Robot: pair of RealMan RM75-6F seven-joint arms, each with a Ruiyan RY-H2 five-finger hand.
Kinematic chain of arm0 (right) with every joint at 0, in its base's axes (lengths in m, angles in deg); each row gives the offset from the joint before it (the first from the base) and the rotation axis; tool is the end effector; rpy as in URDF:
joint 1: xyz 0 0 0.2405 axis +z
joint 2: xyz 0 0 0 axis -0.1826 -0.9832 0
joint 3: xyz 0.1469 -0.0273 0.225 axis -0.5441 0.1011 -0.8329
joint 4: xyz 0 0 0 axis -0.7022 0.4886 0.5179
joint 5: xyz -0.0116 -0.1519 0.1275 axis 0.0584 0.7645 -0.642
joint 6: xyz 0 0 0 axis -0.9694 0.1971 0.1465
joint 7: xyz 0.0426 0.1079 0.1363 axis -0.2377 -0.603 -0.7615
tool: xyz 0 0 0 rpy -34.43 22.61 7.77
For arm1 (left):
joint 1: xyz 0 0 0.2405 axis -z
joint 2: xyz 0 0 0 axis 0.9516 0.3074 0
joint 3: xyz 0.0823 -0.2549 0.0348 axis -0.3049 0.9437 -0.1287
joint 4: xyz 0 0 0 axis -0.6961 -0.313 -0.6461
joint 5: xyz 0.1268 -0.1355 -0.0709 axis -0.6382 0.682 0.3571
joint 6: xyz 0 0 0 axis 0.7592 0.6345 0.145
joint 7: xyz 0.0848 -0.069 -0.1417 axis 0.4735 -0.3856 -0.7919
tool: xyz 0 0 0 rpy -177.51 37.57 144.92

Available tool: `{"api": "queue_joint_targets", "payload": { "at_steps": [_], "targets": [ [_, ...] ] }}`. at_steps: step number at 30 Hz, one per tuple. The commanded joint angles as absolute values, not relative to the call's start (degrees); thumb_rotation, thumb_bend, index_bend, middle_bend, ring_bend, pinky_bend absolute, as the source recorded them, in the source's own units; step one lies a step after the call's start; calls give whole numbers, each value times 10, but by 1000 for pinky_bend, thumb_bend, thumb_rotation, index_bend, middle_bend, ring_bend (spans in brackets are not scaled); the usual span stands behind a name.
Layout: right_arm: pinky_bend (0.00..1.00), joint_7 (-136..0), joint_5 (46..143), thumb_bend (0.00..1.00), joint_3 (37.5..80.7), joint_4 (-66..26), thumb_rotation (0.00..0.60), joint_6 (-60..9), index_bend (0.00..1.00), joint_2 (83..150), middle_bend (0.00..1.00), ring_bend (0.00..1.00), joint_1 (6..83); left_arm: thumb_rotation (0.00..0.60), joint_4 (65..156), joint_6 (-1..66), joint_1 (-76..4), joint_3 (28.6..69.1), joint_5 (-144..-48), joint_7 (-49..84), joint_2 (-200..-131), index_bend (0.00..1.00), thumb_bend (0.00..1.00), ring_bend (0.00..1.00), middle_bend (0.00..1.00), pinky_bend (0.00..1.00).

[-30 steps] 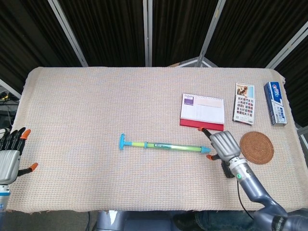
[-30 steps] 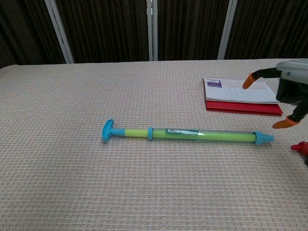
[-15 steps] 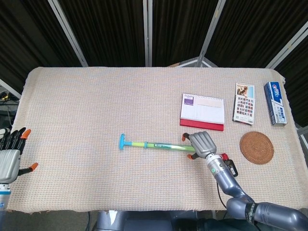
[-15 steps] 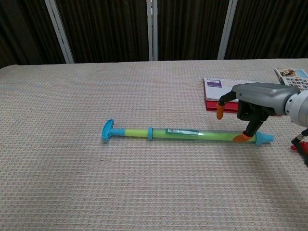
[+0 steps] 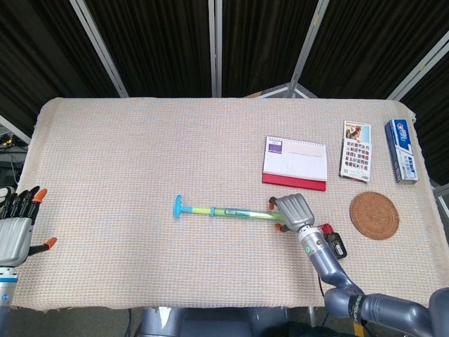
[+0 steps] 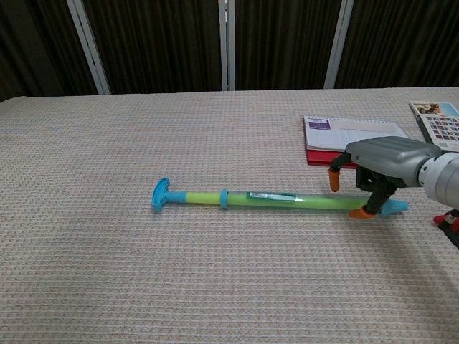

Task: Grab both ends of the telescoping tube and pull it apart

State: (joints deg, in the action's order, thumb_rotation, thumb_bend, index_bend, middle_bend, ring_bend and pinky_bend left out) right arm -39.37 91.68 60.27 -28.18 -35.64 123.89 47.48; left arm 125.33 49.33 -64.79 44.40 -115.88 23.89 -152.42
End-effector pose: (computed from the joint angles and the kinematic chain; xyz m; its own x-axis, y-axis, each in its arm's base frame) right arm -0.2001 -0.3632 -0.0314 0.5185 -0.3205 0.7928 -0.8503 -0.2911 0.4384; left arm -0.3340 0.2334 0.1468 0.4758 0.0422 0.8786 0.8781 0.0353 -0.4772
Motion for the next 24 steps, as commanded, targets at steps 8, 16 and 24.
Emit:
{"api": "queue_joint_targets", "payload": {
  "at_steps": [8,16,24],
  "targets": [
    [1000,-403,909,180,611,-257,600,-360,472,1242,1000,1000,476,600,1252,486,-645,442,-1156,242,-1526,0,0,0,0,0],
    [1000,-407,893,304,614,-261,600,-366,554,1235,1000,1000,477,600,1249,468,-634,444,-1151,247,-1531,0,0,0,0,9],
    [1000,-399,864,338,611,-290,600,-370,568,1219,1000,1000,481,600,1220,418,-562,462,-1194,253,-1576,64,0,655,665,805]
  ]
}}
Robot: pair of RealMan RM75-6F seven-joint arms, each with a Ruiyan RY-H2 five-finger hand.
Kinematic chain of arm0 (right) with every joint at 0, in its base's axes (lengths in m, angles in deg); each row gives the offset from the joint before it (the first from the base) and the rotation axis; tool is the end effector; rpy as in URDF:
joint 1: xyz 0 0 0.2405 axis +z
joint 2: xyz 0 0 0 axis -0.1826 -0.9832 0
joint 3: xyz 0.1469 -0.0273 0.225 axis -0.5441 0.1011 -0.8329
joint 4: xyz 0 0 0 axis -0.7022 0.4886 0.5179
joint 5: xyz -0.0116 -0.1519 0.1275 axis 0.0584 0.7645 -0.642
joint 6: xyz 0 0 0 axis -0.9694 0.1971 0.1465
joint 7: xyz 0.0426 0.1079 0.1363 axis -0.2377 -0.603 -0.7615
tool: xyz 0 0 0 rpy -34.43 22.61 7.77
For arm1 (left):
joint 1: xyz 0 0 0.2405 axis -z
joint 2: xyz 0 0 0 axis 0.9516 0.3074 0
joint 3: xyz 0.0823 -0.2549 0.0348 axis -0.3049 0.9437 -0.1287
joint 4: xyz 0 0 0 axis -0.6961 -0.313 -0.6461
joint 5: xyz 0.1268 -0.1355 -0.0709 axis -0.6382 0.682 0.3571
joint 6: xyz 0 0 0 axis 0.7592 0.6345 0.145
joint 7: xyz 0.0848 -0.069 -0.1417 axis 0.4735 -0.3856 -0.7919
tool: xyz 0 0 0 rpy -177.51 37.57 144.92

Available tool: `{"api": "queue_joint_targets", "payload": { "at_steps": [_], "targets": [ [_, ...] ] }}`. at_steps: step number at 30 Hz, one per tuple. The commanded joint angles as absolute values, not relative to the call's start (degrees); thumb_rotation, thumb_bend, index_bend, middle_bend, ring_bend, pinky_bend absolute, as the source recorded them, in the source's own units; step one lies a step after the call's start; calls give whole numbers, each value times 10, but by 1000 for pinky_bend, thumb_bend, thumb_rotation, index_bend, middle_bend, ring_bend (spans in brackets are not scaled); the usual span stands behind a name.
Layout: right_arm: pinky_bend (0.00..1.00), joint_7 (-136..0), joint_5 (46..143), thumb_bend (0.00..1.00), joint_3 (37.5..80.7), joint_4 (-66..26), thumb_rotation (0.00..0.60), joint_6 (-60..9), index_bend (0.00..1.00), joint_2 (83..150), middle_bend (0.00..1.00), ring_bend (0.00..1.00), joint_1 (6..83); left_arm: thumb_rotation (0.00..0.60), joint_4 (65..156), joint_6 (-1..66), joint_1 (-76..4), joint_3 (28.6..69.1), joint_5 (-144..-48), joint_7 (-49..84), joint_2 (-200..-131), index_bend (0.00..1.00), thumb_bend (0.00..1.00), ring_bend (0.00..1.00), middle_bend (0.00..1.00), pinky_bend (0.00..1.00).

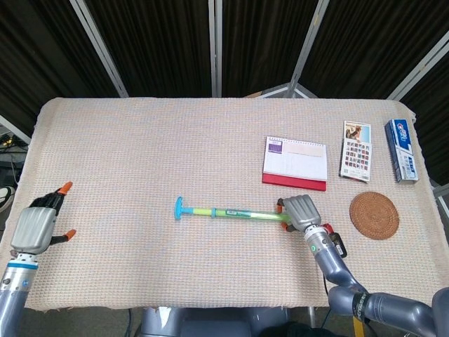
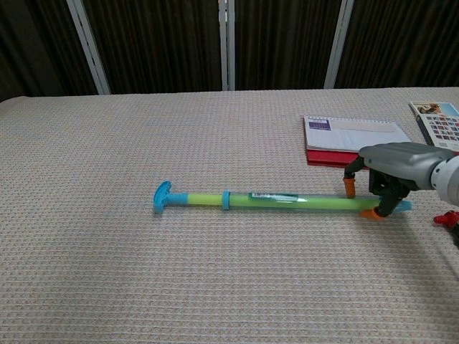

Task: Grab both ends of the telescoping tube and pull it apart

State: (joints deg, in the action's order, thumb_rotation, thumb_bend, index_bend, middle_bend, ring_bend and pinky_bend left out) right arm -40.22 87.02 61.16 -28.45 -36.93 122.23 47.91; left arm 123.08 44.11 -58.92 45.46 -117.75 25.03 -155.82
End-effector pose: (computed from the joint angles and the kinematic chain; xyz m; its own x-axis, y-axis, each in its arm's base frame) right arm -0.2169 -0.3645 -0.0266 0.4917 -0.3758 0.7855 -0.8706 -0.2319 0.4340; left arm -0.3086 0.2693 0.1158 0.4842 0.0640 0.8726 0.8734 -0.0953 -0.4777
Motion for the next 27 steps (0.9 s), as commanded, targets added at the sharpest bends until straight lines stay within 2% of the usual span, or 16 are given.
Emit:
{"api": "queue_joint_targets", "payload": {
  "at_steps": [1,3,5,8,12,15,19,23,27],
  "targets": [
    [1000,-397,861,338,611,-294,600,-370,569,1217,1000,1000,482,600,1218,400,-545,465,-1199,257,-1585,110,0,686,709,845],
    [1000,-395,858,338,611,-298,600,-369,570,1215,1000,1000,482,600,1218,379,-528,468,-1200,259,-1592,237,0,758,801,943],
    [1000,-394,851,338,611,-304,600,-370,569,1214,1000,1000,484,600,1228,339,-497,475,-1195,269,-1603,284,8,794,842,986],
    [1000,-395,840,341,609,-313,600,-371,568,1212,1000,1000,485,600,1248,293,-463,488,-1175,292,-1616,339,41,815,865,1000],
    [1000,-395,827,353,606,-321,600,-369,568,1211,1000,1000,489,600,1255,232,-415,501,-1143,325,-1645,359,86,815,865,1000],
    [1000,-398,823,357,605,-327,600,-368,568,1211,1000,1000,491,600,1221,186,-376,507,-1127,317,-1695,372,115,815,865,1000],
    [1000,-400,824,357,607,-331,600,-365,568,1209,1000,1000,493,600,1170,177,-352,505,-1138,287,-1738,384,127,815,865,1000],
    [1000,-400,823,359,610,-333,600,-365,568,1208,1000,1000,495,600,1126,184,-337,502,-1155,256,-1767,396,200,815,865,1000],
    [1000,-401,824,358,613,-334,600,-364,569,1207,1000,1000,497,600,1097,177,-324,503,-1153,227,-1786,397,230,815,865,1000]
  ]
}}
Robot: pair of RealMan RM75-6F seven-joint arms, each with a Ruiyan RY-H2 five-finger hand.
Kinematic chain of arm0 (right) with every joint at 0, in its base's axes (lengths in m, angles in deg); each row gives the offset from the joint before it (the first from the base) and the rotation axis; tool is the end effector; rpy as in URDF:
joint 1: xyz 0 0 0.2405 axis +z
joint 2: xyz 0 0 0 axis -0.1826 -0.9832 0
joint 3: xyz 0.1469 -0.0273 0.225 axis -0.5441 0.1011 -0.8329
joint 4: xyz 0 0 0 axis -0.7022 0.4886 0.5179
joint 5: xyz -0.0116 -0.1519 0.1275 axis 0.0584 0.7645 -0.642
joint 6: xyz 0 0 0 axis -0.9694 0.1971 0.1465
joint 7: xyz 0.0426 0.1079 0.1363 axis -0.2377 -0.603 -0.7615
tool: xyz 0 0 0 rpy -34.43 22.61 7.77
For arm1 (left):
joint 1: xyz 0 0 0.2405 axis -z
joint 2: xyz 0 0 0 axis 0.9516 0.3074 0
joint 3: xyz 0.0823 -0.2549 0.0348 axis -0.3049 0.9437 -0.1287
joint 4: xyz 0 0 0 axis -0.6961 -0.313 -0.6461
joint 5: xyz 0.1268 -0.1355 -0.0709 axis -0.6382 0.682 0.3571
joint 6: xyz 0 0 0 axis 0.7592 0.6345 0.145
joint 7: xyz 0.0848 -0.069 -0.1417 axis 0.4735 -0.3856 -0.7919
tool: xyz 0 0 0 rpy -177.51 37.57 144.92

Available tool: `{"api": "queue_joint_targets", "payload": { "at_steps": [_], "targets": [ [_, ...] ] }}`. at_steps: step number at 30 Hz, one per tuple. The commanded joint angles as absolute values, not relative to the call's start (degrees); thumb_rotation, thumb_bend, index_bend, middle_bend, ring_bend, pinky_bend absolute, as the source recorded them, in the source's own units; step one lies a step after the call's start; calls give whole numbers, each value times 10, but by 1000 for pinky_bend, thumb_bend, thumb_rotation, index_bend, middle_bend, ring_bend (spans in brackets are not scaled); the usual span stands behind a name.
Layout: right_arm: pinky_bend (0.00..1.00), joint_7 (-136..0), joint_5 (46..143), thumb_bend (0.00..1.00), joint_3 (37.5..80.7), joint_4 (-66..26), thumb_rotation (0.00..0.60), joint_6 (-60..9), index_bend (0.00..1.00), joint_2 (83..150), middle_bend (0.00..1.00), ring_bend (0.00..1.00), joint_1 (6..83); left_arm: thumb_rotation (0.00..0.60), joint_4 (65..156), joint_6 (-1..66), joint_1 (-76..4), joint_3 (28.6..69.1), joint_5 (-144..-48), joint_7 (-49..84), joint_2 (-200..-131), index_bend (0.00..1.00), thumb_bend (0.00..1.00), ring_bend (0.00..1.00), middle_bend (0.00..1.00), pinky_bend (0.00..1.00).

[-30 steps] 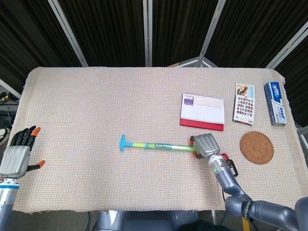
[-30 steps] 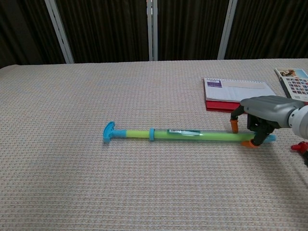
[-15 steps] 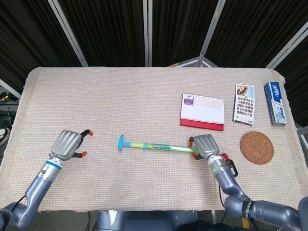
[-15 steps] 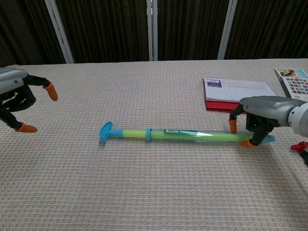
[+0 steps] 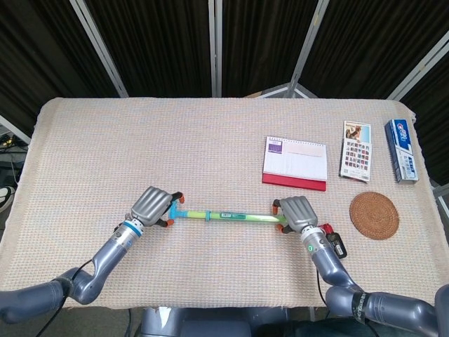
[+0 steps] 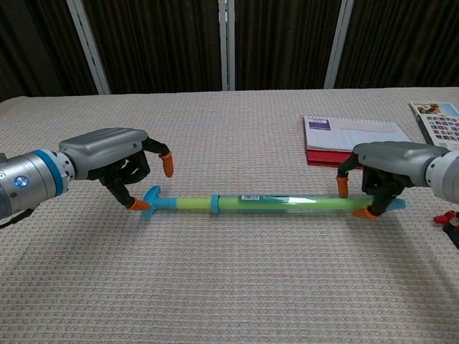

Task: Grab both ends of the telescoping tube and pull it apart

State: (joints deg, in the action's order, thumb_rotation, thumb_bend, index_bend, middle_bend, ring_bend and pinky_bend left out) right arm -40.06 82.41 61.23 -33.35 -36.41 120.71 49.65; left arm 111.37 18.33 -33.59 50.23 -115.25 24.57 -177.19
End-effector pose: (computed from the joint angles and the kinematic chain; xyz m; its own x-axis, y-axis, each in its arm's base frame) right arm -0.2023 -0.3614 -0.0251 0.4325 -0.4142 0.8009 -0.9015 -0.2119 0.3772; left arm -0.1655 0.3653 -0.0564 0.4551 0.2975 0.8392 0.8316 -0.4789 -0.2813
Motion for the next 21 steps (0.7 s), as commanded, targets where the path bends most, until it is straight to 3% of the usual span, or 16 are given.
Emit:
{"api": "queue_joint_targets", "payload": {
  "at_steps": [1,21],
  "targets": [
    [1000,-401,824,359,613,-334,600,-364,569,1207,1000,1000,498,600,1092,175,-322,502,-1152,223,-1790,398,237,815,865,1000],
    [1000,-403,826,361,619,-347,600,-349,572,1204,1000,1000,503,600,1082,139,-300,493,-1091,222,-1807,419,316,816,865,1000]
  ]
}}
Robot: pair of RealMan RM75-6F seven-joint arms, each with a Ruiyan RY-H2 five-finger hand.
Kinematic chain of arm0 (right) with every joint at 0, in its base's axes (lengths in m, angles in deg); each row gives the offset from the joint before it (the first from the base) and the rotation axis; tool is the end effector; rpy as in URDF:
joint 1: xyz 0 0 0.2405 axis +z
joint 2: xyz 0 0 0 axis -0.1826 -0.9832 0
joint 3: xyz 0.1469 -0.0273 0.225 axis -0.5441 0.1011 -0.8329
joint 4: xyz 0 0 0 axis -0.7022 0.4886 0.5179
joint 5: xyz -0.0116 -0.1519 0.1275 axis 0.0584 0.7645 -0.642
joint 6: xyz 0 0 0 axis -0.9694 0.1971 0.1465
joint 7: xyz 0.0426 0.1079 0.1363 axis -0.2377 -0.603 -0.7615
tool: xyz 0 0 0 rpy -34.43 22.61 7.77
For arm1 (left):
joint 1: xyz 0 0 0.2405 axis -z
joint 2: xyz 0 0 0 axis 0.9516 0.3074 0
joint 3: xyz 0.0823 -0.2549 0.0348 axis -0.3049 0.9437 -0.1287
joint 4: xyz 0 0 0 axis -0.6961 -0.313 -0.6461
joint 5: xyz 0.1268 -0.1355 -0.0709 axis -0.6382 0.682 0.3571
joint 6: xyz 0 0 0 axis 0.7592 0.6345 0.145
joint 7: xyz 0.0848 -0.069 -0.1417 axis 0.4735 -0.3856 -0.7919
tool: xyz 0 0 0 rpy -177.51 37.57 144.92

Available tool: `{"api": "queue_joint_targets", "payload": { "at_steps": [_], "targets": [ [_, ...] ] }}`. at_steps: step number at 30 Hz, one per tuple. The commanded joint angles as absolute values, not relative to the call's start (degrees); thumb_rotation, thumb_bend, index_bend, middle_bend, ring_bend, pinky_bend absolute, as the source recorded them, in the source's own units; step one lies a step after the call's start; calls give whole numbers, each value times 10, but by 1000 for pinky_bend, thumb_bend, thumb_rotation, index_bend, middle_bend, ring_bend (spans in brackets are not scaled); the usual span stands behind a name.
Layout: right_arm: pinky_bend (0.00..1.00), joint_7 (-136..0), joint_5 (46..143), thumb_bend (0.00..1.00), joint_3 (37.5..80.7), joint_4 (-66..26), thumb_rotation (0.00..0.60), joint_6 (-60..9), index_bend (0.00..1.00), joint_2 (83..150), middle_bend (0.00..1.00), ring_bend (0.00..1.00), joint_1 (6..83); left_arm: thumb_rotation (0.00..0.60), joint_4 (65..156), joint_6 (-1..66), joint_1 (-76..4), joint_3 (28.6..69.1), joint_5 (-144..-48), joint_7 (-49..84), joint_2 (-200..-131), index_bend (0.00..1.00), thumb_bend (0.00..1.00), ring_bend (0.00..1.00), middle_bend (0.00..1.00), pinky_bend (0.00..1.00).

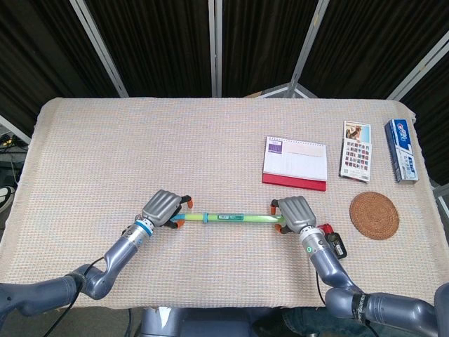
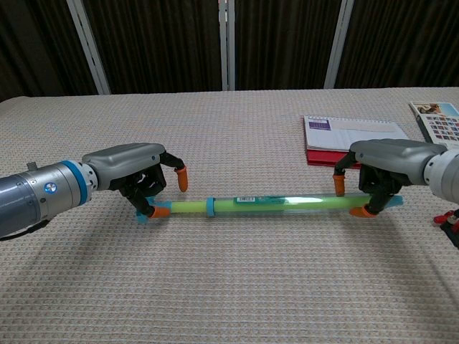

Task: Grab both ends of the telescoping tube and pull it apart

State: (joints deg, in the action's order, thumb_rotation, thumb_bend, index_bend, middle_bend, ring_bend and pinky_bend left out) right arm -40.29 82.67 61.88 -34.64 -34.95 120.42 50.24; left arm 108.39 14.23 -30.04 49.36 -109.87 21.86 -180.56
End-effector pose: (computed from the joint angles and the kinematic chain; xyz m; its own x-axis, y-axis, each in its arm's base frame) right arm -0.1958 -0.3599 -0.0234 0.4311 -0.4033 0.8072 -0.9018 -0.2231 0.3702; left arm -0.1595 0.3699 -0.0846 0.4083 0.4025 0.8194 0.8707 -0.4414 -0.2170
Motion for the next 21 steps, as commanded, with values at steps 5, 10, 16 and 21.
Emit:
{"api": "queue_joint_targets", "payload": {
  "at_steps": [5,10,16,21],
  "targets": [
    [1000,-403,825,361,620,-347,600,-348,572,1203,1000,1000,504,600,1083,133,-299,490,-1077,224,-1807,438,318,815,865,1000],
    [1000,-403,824,361,620,-346,600,-348,573,1205,1000,1000,505,600,1081,131,-297,488,-1072,222,-1807,458,318,815,865,1000],
    [1000,-402,824,361,623,-344,600,-346,577,1206,1000,1000,506,600,1076,137,-296,485,-1073,219,-1810,490,343,815,865,1000],
    [1000,-401,823,363,623,-347,600,-345,578,1205,1000,1000,507,600,1074,133,-294,483,-1068,219,-1811,502,366,816,865,1000]
  ]
}}
